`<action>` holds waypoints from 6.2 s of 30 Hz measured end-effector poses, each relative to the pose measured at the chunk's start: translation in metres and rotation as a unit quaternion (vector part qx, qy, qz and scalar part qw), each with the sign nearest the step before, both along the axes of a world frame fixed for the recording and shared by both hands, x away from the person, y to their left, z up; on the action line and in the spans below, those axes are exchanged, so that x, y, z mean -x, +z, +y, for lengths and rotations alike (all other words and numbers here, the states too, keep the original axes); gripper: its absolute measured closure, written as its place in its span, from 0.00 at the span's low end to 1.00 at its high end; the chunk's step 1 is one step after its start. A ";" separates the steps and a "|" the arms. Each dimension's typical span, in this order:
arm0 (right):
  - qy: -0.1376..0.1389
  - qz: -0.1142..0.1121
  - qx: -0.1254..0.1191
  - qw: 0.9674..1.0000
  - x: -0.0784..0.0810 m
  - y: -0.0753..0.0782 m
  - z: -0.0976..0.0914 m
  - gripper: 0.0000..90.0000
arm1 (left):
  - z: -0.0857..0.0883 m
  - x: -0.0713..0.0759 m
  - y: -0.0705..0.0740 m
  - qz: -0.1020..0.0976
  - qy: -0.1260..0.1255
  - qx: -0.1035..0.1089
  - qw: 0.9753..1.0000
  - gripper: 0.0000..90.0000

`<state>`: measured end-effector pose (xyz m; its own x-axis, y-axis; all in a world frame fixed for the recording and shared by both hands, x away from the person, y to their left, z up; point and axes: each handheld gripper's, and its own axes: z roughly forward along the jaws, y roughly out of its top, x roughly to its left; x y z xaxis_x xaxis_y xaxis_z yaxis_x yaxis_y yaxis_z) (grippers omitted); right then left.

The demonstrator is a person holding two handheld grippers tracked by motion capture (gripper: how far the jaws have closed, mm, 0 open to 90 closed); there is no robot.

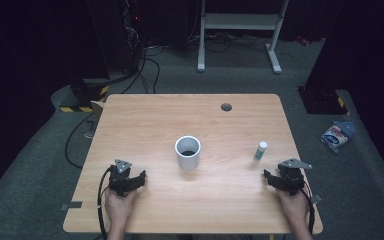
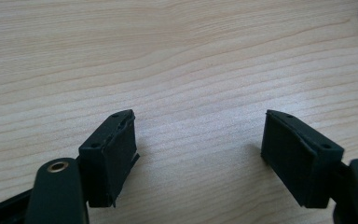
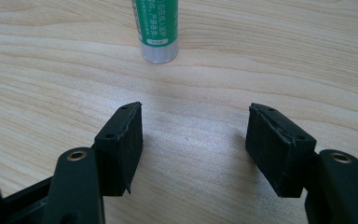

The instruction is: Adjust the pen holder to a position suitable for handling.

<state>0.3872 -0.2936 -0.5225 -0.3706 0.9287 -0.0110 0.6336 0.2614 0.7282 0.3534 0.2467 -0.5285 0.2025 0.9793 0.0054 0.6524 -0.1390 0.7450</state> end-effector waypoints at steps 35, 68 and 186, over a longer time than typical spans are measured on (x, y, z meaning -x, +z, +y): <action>0.005 0.001 0.001 1.000 0.000 0.000 0.000 0.38 | -0.002 0.002 0.002 0.001 -0.023 0.016 1.000 0.32; 0.006 0.002 0.001 1.000 0.000 0.000 0.000 0.37 | -0.030 -0.010 0.046 -0.032 -0.084 0.065 0.994 0.32; 0.008 0.003 0.001 1.000 0.001 0.000 0.001 0.35 | -0.129 -0.042 0.074 -0.020 -0.189 0.096 0.977 0.66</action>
<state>0.3866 -0.2927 -0.5226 -0.3849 0.9229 -0.0107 0.6334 0.2726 0.7242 0.3955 0.1175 -0.4544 0.5526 0.8187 -0.1558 0.5518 -0.2193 0.8046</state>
